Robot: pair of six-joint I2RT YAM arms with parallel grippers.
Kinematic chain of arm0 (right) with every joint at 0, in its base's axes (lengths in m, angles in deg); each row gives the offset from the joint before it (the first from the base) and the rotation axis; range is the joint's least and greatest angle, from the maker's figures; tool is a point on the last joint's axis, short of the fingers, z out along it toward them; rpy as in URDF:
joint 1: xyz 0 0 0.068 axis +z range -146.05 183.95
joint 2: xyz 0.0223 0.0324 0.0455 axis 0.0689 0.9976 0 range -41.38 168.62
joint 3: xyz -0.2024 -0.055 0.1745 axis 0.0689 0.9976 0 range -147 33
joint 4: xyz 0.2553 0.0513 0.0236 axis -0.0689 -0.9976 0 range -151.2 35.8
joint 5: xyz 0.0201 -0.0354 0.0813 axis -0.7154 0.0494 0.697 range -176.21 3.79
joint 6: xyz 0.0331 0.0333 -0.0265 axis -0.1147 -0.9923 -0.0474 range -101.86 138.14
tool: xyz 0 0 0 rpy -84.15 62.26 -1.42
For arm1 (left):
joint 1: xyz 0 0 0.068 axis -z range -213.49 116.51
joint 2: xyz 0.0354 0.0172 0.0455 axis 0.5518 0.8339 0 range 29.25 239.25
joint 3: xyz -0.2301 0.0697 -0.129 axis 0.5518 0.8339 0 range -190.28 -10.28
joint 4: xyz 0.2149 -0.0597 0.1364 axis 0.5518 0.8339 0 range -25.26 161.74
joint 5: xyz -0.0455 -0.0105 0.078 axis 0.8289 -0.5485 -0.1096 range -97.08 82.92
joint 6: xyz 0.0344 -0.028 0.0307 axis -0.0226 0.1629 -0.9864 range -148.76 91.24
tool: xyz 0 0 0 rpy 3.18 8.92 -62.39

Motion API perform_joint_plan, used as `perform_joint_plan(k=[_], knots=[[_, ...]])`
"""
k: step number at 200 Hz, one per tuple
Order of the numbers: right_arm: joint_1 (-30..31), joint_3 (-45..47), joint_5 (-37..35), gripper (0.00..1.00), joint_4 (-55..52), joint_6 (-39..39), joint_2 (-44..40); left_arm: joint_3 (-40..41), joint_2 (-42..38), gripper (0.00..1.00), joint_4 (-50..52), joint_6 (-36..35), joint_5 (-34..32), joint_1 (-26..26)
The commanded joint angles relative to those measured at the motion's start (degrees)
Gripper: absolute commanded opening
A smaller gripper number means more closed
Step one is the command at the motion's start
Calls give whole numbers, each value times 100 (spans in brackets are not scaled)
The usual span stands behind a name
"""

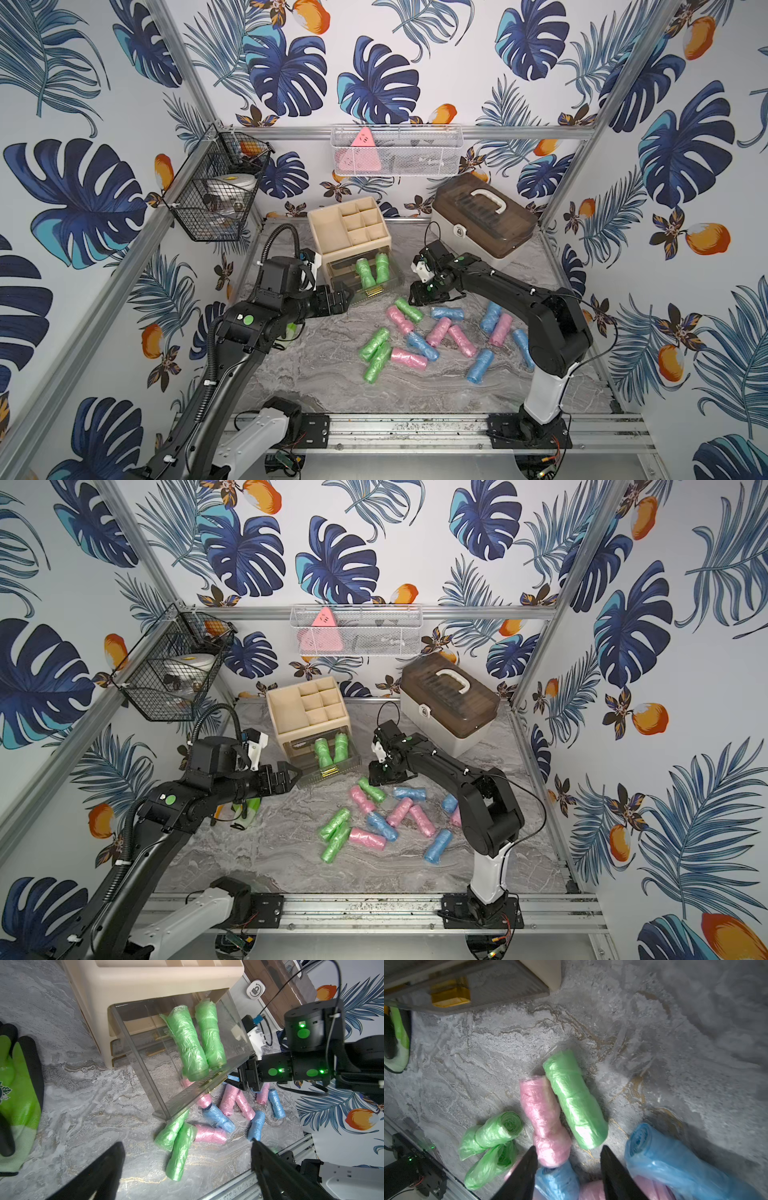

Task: Sort the rolls of trash bags by color and place them into the drawer
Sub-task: Pick up the roll of trash bags from the center of the board.

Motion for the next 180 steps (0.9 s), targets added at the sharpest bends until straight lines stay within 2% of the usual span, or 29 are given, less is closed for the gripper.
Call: perform_joint_plan(k=[1, 74, 105, 141, 180], knots=[[18, -102, 261, 51, 185, 104, 237, 121, -70, 98, -114, 93, -39, -31], [45, -216, -84, 55, 162, 175, 769, 348, -208, 98, -176, 187, 14, -45], [52, -166, -26, 54, 243, 113, 998, 330, -264, 99, -93, 171, -15, -45], [52, -170, -106, 47, 240, 86, 1069, 476, -413, 99, -125, 271, -45, -47], [45, -153, -197, 33, 184, 46, 925, 512, -466, 99, -38, 278, -73, -54]])
